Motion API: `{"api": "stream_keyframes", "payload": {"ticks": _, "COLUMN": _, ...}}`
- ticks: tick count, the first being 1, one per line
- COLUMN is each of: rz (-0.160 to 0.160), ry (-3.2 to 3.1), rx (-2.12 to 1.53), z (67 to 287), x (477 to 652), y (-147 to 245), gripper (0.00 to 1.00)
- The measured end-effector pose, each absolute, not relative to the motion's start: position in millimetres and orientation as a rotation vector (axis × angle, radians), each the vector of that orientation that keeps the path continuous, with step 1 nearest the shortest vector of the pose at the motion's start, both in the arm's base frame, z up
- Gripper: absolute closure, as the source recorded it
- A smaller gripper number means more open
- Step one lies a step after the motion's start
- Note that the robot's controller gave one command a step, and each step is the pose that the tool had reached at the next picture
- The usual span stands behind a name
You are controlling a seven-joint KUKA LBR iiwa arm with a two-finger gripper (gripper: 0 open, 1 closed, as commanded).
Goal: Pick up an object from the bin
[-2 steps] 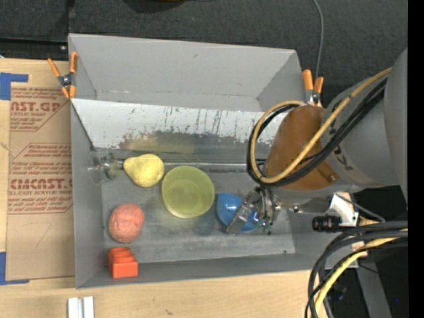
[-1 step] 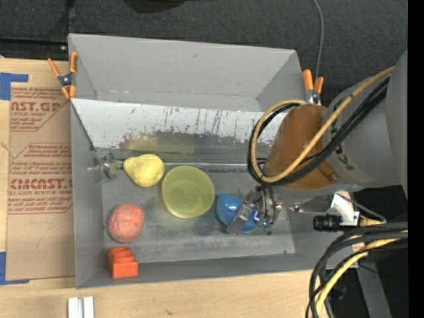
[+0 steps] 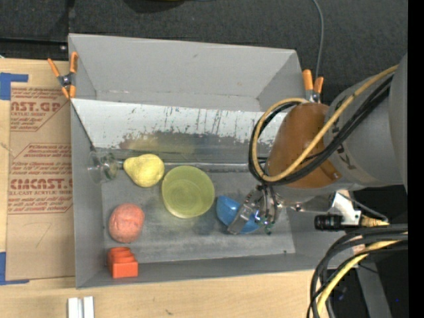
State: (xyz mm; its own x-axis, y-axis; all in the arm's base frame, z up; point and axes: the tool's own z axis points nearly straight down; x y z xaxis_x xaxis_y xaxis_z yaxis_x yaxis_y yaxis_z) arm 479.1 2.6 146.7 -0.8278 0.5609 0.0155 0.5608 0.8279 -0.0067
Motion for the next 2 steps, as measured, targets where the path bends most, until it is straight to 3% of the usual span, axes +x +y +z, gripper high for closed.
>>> {"api": "stream_keyframes", "payload": {"ticks": 2, "rz": 0.001, "ry": -2.990, "rx": -0.916, "z": 167.3, "x": 479.5, "y": 3.0, "gripper": 1.00}}
